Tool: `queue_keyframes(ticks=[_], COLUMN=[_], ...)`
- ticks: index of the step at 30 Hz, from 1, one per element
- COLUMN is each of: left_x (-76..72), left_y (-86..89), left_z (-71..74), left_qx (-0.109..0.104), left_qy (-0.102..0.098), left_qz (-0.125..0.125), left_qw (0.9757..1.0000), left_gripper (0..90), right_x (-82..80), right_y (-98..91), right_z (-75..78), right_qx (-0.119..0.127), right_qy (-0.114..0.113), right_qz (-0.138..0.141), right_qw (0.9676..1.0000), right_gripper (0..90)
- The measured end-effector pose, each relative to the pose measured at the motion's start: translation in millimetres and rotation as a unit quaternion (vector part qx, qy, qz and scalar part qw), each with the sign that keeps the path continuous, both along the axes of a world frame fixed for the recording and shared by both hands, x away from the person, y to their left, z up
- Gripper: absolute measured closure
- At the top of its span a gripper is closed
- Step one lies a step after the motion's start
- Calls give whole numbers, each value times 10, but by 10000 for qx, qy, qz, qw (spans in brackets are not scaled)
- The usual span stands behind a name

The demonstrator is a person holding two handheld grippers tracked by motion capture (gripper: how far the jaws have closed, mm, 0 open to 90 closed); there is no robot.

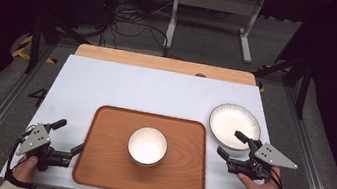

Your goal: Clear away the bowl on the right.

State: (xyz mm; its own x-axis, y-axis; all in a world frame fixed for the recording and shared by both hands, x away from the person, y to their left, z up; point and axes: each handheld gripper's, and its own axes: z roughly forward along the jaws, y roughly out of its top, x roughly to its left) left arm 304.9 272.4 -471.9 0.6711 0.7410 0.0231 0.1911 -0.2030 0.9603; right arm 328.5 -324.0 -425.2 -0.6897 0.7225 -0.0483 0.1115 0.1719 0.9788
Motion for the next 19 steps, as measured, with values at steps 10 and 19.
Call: queue_keyframes(ticks=[10, 19], left_x=[0, 1], left_y=[-3, -6], left_z=[-1, 0], left_qx=[2, 17], left_qy=[-12, 5], left_qz=[0, -5], left_qw=[10000, 10000], left_gripper=[2, 2], right_x=[-24, -43], right_y=[-99, -164], right_z=[-308, -327], right_qx=[145, 477], right_qy=[55, -40], right_qz=[-113, -144], right_qw=[9998, 9987], right_gripper=[163, 91])
